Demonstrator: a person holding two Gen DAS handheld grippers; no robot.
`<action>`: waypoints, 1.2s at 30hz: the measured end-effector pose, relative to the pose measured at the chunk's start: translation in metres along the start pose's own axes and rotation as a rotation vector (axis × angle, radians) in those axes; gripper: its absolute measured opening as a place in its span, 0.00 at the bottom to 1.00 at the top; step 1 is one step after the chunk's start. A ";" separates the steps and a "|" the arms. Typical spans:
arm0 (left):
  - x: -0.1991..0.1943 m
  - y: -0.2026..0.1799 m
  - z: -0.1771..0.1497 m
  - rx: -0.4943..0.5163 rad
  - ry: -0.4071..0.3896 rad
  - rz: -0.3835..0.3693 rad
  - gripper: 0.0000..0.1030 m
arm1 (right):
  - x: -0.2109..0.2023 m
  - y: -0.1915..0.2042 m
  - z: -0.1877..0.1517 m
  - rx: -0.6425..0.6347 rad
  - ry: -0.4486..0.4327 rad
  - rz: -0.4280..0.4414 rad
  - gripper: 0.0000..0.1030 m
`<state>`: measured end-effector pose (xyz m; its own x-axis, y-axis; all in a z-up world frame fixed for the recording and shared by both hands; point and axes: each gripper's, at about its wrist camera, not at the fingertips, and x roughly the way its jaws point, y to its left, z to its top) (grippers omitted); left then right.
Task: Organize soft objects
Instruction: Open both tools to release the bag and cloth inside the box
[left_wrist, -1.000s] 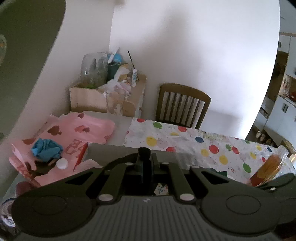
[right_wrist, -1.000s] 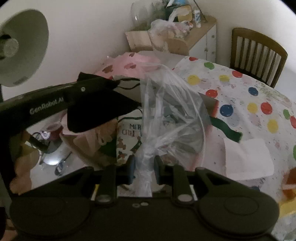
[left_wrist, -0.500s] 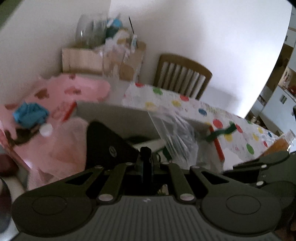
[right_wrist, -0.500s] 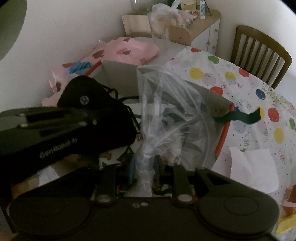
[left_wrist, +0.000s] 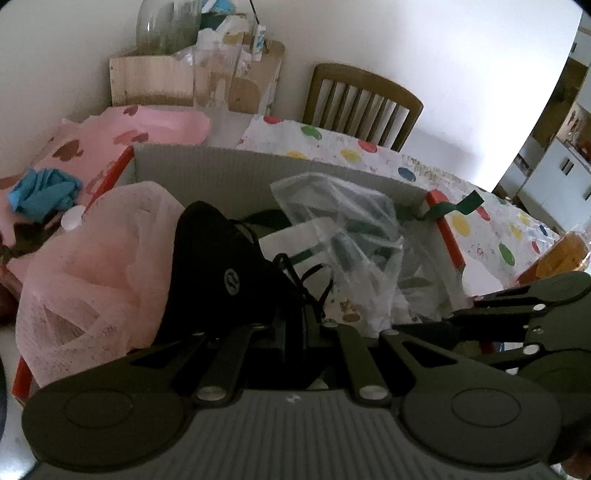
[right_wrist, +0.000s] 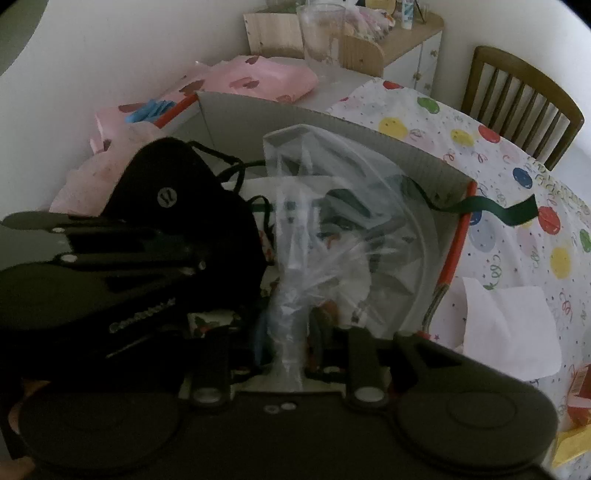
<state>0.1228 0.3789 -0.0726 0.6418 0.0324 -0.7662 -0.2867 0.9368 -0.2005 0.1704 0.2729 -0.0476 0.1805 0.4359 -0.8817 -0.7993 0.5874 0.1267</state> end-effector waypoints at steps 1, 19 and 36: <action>0.000 0.001 0.000 -0.003 0.004 -0.001 0.07 | -0.001 0.000 0.000 0.003 -0.002 0.002 0.26; -0.027 -0.019 -0.010 0.040 -0.068 0.010 0.57 | -0.071 -0.020 -0.032 0.017 -0.104 0.055 0.39; -0.077 -0.080 -0.024 0.100 -0.181 -0.030 0.84 | -0.145 -0.091 -0.116 0.135 -0.249 -0.008 0.86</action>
<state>0.0795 0.2934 -0.0121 0.7691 0.0575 -0.6366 -0.1993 0.9679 -0.1533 0.1501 0.0774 0.0158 0.3350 0.5756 -0.7460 -0.7165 0.6698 0.1950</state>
